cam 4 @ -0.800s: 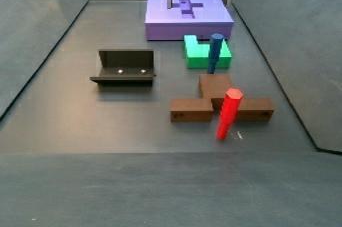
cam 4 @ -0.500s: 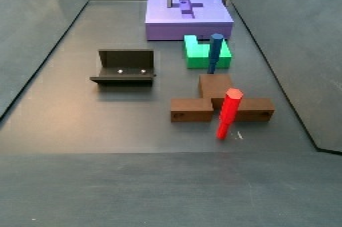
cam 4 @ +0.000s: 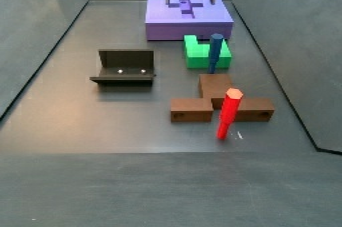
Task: Pick up the green object. Move up. Place the green object on the fixture. Regrasp the green object. Move to above the board. Insert the green object.
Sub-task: Pick up the green object.
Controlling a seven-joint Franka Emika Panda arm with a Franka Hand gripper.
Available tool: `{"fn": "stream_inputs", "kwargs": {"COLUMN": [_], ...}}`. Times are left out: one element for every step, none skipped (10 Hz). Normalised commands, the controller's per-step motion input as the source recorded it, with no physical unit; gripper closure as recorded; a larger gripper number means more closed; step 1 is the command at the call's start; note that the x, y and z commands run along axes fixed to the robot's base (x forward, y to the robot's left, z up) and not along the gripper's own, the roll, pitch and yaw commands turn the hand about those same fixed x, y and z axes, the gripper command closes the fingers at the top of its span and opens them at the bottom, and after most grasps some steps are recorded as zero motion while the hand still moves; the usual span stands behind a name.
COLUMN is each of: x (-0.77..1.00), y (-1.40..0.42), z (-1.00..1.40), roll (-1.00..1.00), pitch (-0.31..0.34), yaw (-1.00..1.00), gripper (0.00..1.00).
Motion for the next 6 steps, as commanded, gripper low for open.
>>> {"fn": "stream_inputs", "kwargs": {"x": [0.08,0.03,0.00,0.00,0.00,0.00], "y": [-0.81,-0.71,-0.60,-0.22,-0.07,-0.22], "z": [-0.73,-0.84,-0.91,-0.87,-0.63,-0.39], "roll": [-0.04,0.00,0.00,0.02,0.23,0.45], "pitch": [-0.204,-0.180,-0.144,-0.179,-0.100,-0.033], "yaw": [0.18,0.15,0.15,0.14,0.03,0.00], "gripper": [0.00,0.00,0.00,0.00,0.00,0.00]}}
